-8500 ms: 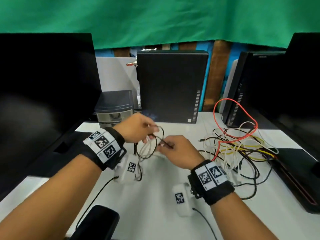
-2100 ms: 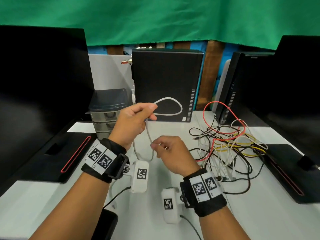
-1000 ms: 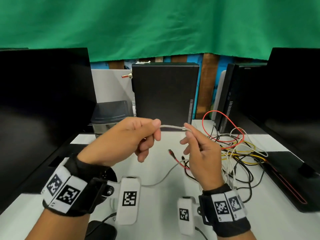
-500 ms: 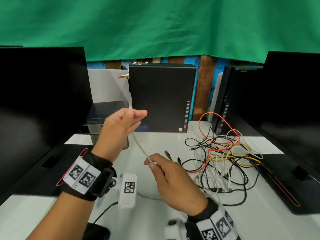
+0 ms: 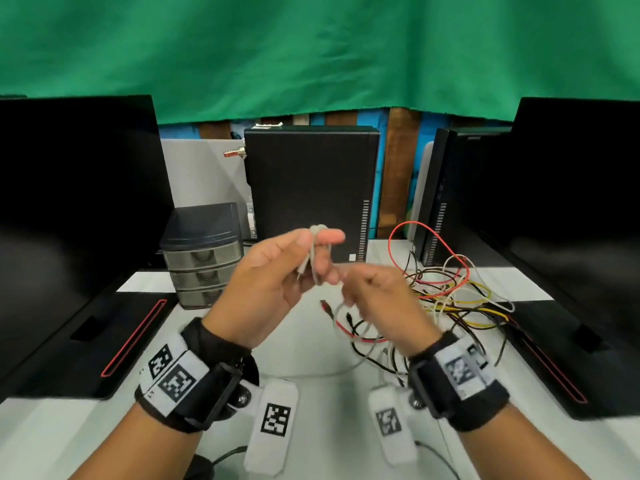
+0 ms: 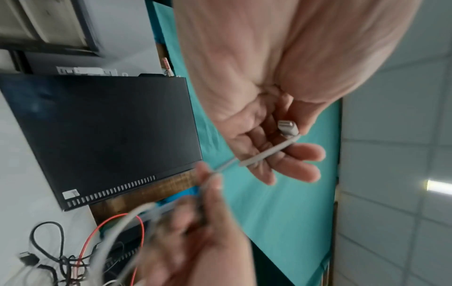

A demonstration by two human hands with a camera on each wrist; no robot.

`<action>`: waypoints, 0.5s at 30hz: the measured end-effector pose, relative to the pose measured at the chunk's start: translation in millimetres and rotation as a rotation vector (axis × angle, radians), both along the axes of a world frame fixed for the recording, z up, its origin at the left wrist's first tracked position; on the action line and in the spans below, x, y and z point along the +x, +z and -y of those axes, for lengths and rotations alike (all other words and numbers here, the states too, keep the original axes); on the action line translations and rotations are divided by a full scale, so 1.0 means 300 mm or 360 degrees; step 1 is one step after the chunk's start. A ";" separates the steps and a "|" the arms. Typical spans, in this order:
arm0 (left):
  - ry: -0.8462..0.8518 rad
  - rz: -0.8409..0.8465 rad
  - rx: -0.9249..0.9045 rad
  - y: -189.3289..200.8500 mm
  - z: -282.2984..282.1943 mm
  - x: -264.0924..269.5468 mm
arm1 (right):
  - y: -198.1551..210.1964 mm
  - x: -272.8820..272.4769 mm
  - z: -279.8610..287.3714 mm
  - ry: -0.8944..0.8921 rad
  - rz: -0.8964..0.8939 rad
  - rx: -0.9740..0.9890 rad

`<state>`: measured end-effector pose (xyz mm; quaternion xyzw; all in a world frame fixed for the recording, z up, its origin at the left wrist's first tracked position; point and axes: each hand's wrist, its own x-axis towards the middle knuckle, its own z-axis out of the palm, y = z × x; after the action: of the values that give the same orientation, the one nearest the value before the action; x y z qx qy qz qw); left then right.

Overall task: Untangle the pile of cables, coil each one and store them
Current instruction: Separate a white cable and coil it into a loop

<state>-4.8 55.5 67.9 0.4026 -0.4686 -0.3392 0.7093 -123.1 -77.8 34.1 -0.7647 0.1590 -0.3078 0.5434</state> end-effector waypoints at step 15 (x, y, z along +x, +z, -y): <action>0.1465 0.1139 0.0189 -0.036 -0.034 0.238 | 0.026 -0.099 -0.073 -0.0005 -0.0206 -0.0201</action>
<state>66.4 65.7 57.2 0.6933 -0.4362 0.1352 0.5575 -152.7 -55.9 41.9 -0.8154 0.1752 -0.2680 0.4823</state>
